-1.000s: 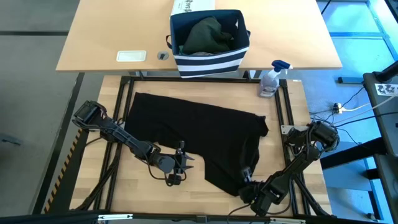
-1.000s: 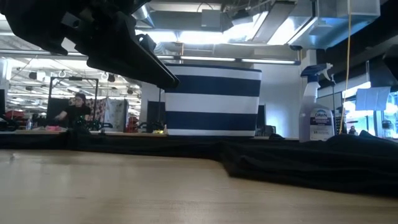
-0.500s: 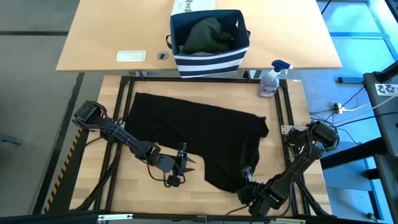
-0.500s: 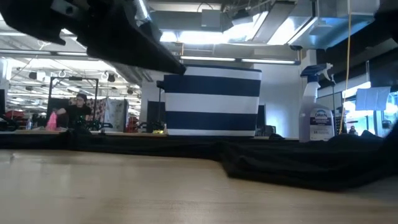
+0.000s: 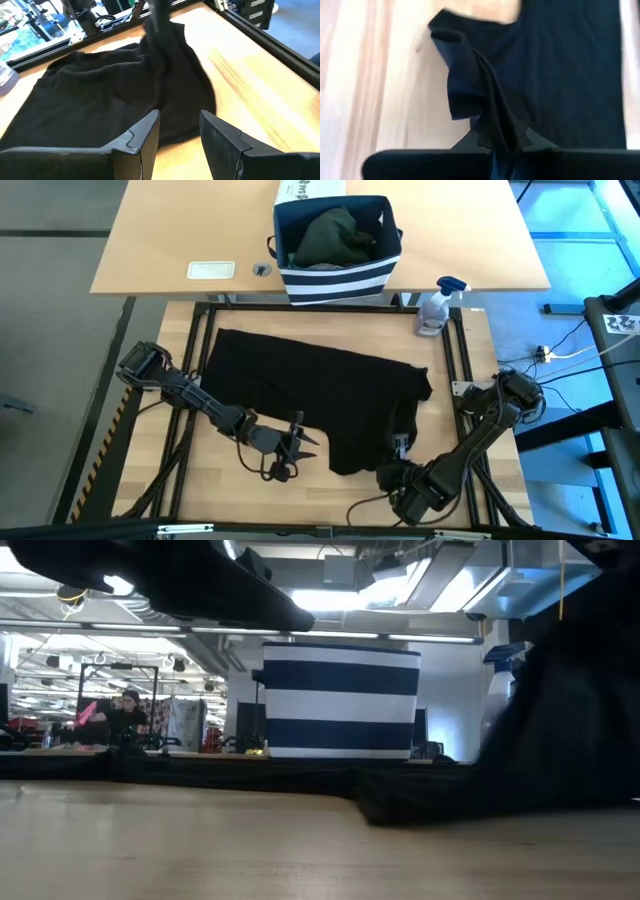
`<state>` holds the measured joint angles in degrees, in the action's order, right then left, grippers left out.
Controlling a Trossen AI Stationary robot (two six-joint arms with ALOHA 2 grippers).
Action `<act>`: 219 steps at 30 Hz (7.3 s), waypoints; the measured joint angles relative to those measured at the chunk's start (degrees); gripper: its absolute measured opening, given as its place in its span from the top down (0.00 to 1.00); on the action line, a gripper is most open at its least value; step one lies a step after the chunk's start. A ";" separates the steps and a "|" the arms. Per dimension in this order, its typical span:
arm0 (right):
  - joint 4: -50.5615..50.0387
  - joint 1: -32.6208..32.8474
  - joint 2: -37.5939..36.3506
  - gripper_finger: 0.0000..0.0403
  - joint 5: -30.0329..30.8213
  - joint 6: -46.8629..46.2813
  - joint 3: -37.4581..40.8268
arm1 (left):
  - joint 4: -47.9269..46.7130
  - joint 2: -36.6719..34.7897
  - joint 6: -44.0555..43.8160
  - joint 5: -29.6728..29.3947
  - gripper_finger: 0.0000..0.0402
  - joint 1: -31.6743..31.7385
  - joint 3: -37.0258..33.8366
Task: Fold Laundry from Bin
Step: Fold the black shirt
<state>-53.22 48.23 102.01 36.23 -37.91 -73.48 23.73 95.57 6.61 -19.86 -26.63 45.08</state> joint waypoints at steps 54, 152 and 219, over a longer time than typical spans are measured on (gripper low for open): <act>-17.04 -35.15 -16.31 0.46 0.64 -9.25 17.89 | -0.63 0.00 -0.42 0.05 0.62 -0.02 0.02; -11.02 -2.86 -0.47 0.13 1.38 -5.64 17.04 | -13.75 -0.96 -8.05 -4.72 0.62 5.27 0.00; -16.82 -13.38 -0.56 0.99 4.72 5.20 -3.84 | -8.63 18.25 -6.10 -10.49 0.34 9.53 23.71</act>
<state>-70.04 34.85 101.45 40.95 -32.71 -77.32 15.09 113.82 0.51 -30.35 -17.10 68.79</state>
